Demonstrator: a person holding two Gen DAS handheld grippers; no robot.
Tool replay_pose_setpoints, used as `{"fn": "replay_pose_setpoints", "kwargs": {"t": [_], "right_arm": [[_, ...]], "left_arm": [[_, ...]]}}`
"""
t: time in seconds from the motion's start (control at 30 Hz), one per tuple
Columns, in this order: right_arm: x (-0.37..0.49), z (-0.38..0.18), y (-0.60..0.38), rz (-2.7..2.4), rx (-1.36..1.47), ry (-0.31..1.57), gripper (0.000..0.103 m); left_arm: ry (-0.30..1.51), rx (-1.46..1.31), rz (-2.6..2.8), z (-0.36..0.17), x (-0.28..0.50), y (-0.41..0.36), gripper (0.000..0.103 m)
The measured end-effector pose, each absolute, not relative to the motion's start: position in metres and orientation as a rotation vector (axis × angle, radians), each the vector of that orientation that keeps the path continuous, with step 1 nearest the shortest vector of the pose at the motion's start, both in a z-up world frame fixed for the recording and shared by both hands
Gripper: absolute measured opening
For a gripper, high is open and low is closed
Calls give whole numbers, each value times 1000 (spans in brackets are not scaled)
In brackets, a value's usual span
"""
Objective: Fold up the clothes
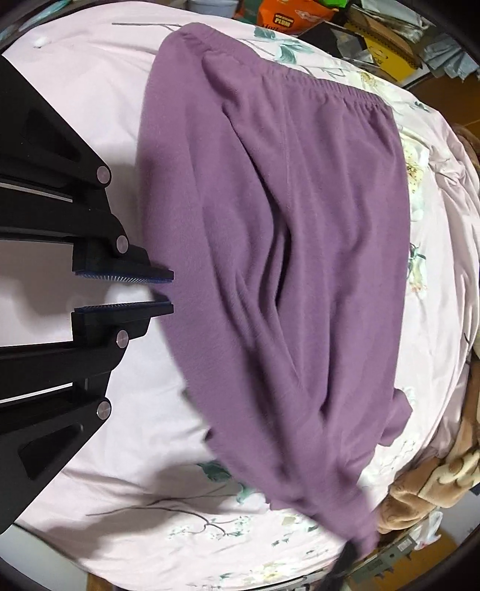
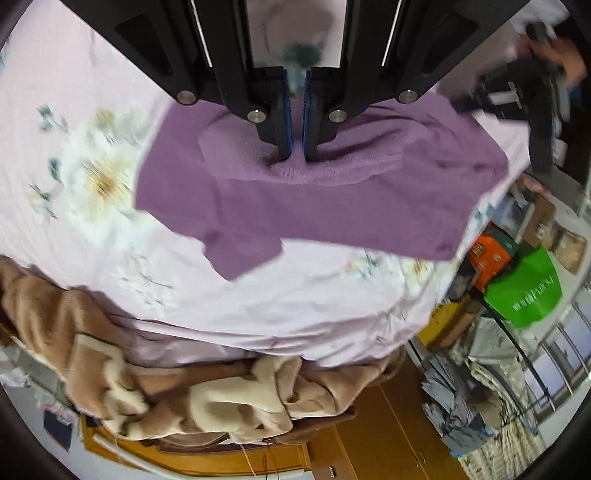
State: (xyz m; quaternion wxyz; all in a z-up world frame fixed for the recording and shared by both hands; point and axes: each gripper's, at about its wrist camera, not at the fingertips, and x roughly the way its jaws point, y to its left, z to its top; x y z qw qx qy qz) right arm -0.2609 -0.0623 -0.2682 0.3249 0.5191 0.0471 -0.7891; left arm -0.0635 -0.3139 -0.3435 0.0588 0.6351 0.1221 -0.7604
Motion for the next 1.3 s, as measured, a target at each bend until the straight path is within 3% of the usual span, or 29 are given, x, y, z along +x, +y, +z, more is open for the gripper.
{"fn": "replay_pose_setpoints", "kwargs": {"t": [0.13, 0.4, 0.6, 0.67, 0.73, 1.3], "right_arm": [[-274, -270, -61, -2136, 1381, 151, 29], [-225, -335, -33, -2056, 1679, 71, 34], [-242, -358, -71, -2047, 1651, 31, 35], [-248, -365, -79, -2048, 1661, 48, 34], [-251, -371, -85, -2055, 1673, 89, 4], [-218, -235, 62, -2287, 1633, 238, 3]], "left_arm": [[407, 1923, -2291, -346, -52, -317, 14], [432, 1918, -2283, -356, -49, -333, 37], [413, 1925, -2305, -360, -51, -346, 39], [412, 1934, -2310, -363, -60, -349, 40], [413, 1941, -2315, -365, -72, -351, 40], [404, 2030, -2351, -355, -67, -371, 33]]}}
